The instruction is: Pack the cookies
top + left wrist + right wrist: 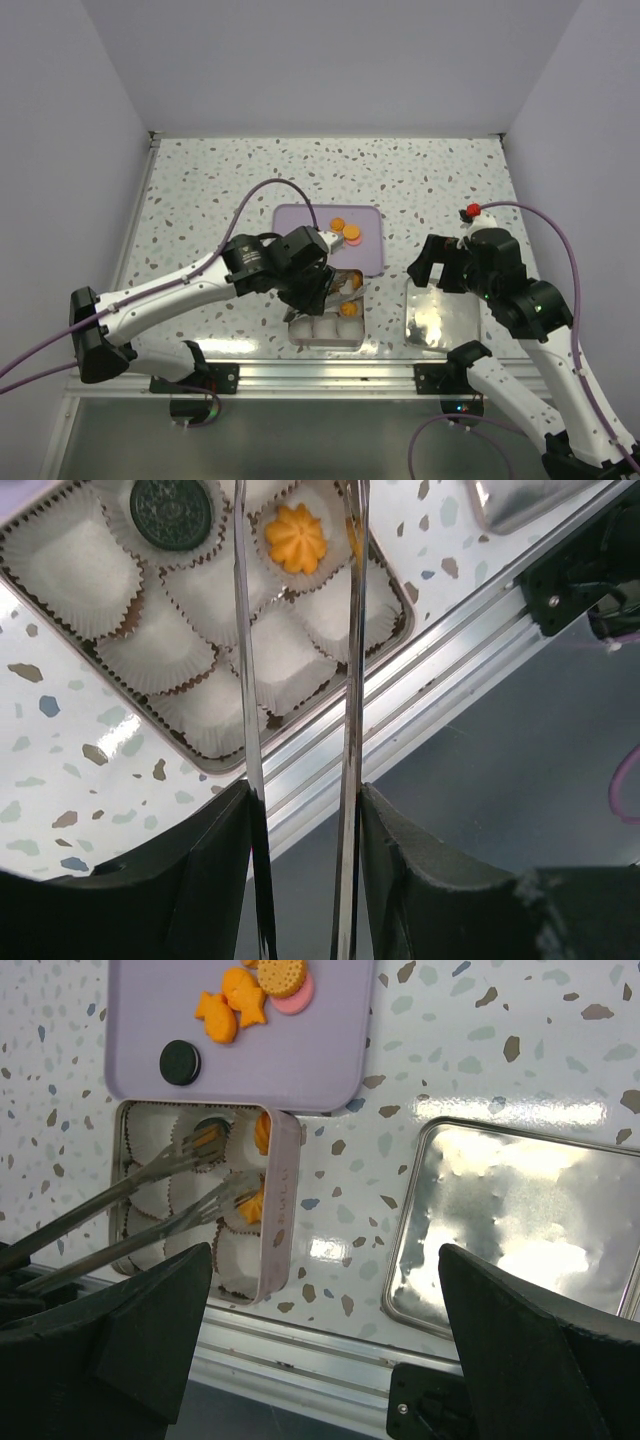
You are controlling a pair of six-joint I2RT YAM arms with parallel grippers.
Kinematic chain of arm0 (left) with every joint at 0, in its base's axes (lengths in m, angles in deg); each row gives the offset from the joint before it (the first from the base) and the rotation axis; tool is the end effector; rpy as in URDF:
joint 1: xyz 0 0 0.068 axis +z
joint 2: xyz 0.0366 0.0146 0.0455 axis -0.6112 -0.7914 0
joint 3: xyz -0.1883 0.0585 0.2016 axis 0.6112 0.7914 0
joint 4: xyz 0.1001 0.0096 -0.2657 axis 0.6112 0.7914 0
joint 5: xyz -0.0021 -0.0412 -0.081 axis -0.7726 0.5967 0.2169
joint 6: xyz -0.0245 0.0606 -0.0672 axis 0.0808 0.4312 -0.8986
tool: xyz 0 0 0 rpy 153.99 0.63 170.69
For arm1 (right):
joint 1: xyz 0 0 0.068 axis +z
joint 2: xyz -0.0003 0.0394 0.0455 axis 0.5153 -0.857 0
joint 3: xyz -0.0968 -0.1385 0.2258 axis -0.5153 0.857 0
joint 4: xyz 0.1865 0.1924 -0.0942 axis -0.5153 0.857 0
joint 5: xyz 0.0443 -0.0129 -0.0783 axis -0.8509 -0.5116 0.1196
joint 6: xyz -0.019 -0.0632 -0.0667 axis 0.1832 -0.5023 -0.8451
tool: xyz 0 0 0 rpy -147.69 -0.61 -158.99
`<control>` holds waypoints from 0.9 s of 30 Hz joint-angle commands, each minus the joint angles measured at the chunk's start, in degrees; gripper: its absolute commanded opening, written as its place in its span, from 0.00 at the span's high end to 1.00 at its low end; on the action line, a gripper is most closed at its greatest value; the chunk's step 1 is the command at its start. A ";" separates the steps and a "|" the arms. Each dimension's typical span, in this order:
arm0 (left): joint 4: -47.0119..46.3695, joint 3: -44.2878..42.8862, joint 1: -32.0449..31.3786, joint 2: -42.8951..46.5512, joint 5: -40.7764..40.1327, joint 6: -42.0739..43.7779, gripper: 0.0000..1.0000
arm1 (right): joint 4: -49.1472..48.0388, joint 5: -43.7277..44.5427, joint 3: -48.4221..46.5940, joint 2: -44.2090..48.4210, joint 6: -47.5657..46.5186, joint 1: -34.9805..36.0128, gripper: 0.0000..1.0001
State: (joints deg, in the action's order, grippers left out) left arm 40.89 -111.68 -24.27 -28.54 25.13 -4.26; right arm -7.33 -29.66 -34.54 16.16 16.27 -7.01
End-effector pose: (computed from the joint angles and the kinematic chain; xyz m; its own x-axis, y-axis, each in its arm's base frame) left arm 0.1407 -0.2708 0.2824 -0.8482 0.3629 -0.3857 0.4904 0.8133 -0.3132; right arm 0.1559 0.0663 0.3287 -0.6851 0.2094 -0.6977 -0.0676 0.9354 0.3470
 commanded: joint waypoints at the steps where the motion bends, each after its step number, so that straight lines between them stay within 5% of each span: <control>1: 1.29 -6.09 -0.10 0.01 -2.91 0.53 0.51 | -1.80 -0.15 0.15 -0.07 -0.37 0.16 0.01; 27: 5.96 -17.35 12.21 -14.67 -9.95 5.36 0.49 | -1.09 0.90 -1.17 -0.51 -0.37 0.16 0.01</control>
State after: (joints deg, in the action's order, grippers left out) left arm 46.85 -125.72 -12.32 -41.83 16.84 -0.68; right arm -7.33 -29.59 -34.54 16.00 16.25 -7.01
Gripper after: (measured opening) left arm 0.514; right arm 0.986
